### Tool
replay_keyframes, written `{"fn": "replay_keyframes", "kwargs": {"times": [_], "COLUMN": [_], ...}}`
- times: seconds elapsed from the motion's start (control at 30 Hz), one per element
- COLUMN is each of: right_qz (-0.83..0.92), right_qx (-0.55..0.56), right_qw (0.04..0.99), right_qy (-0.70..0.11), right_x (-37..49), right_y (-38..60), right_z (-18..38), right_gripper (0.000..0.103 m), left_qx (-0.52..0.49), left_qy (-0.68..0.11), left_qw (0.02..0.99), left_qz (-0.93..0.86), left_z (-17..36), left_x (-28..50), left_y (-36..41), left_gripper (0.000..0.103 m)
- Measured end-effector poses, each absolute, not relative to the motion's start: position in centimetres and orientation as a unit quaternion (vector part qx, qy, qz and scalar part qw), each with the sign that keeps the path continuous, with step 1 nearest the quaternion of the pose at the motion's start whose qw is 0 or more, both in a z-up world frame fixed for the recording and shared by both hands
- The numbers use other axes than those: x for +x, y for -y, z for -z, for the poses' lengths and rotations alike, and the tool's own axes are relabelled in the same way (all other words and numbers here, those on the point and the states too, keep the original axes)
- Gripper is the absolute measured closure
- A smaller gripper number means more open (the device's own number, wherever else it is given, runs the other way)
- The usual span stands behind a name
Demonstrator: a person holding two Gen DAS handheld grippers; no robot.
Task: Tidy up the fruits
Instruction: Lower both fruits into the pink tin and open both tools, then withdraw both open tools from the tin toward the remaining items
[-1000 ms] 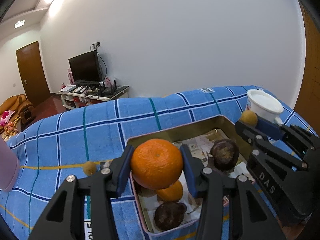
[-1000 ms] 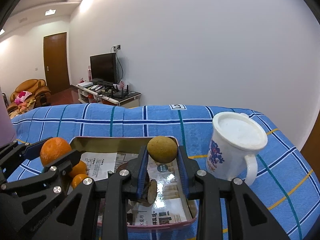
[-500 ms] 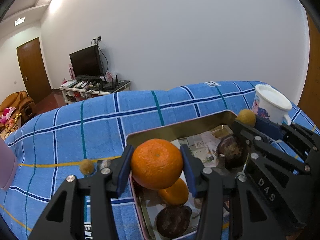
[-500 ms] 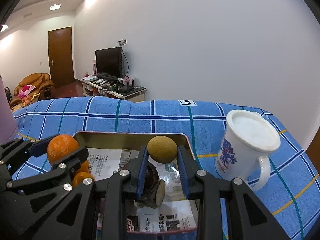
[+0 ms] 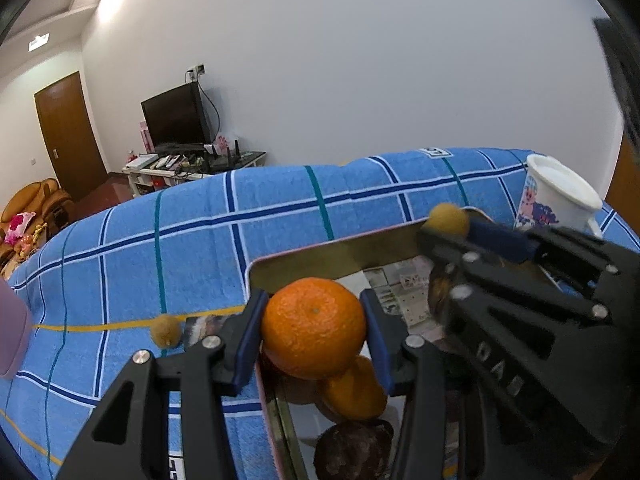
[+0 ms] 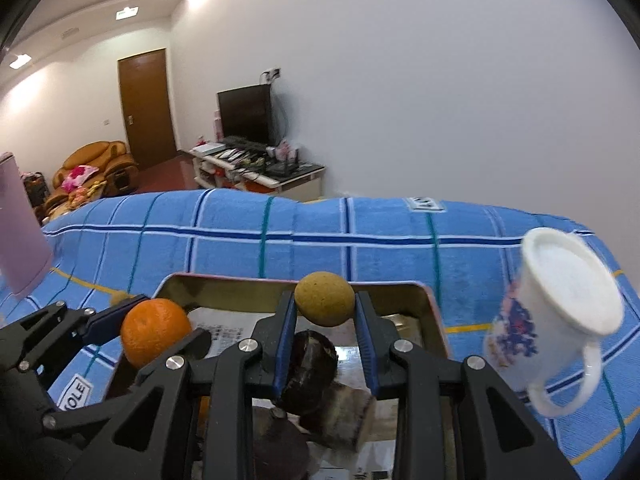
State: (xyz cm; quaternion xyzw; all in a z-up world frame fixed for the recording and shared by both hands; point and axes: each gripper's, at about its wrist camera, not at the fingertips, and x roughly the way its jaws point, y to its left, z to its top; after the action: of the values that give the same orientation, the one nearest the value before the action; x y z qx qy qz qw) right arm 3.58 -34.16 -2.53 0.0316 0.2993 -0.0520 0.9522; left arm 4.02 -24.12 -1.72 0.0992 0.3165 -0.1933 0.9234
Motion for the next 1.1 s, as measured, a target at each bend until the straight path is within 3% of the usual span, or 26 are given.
{"fn": "replay_keyframes", "kwargs": {"times": [0.23,0.33,0.4,0.43,0.47,0.53,0.6,1.1], "right_qz": [0.013,0.012,0.012,0.010,0.008,0.011,0.016,0.042], "right_qx": [0.078,0.091,0.098,0.101,0.105,0.103,0.099,0.088], "right_qw": [0.945,0.944,0.944,0.945,0.947,0.954,0.958,0.965], "right_qy": [-0.318,-0.318,-0.315,-0.311,-0.304,-0.281,-0.269,-0.242], "right_x": [4.2,4.2,4.0,3.8,3.5,2.8,2.5,1.1], "right_y": [34.9,35.2,35.5,35.5,35.6,35.6,35.4,34.6], "right_z": [3.5,3.6,3.6,3.5,3.3,2.7,2.4,1.9], "right_gripper": [0.071,0.068,0.055,0.042,0.035,0.034,0.033,0.033], "left_qx": [0.097,0.099,0.094,0.090,0.091,0.097,0.103,0.083], "left_qy": [-0.320,-0.312,-0.301,-0.292,-0.283,-0.269,-0.261,-0.268], "left_qw": [0.921,0.927,0.932,0.935,0.938,0.941,0.943,0.945], "left_qz": [0.197,0.183,0.177,0.180,0.179,0.178,0.180,0.167], "left_z": [1.7,1.5,1.1,0.8,0.6,0.2,0.0,-0.7], "left_x": [4.0,3.8,3.6,3.3,3.1,2.7,2.3,2.2], "left_y": [24.0,23.8,23.6,23.5,23.5,23.6,23.6,20.6], "left_gripper": [0.048,0.028,0.008,0.007,0.005,0.004,0.000,0.000]}}
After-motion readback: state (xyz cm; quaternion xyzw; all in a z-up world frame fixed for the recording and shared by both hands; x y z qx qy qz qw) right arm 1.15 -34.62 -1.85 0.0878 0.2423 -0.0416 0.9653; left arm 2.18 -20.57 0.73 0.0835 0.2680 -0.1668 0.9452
